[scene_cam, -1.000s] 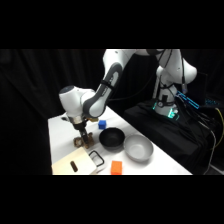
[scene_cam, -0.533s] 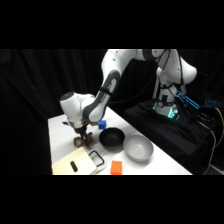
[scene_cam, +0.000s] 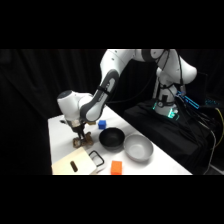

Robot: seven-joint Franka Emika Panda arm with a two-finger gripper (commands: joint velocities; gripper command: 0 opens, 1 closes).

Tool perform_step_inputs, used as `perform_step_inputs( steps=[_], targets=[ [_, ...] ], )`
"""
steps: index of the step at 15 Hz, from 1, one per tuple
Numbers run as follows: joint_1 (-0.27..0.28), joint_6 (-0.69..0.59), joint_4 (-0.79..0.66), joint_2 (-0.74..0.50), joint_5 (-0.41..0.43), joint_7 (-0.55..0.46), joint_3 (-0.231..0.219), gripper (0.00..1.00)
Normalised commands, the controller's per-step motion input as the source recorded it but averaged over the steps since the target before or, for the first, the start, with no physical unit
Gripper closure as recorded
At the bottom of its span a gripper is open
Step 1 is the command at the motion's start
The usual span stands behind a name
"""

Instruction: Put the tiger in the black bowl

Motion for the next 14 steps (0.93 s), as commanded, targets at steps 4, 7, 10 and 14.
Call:
perform_step_inputs(
  steps=[4, 7, 10, 14],
  targets=[
    [0.013, -0.31, 0.12, -0.10, 0.014, 0.05, -0.014, 0.96],
    [0.035, -0.37, -0.12, -0.44, -0.015, 0.03, -0.025, 0.95],
    [0.058, -0.32, -0.28, -0.57, -0.064, 0.04, -0.045, 0.94],
    [0.066, -0.12, -0.49, -0.57, -0.097, 0.04, -0.043, 0.94]
  ],
)
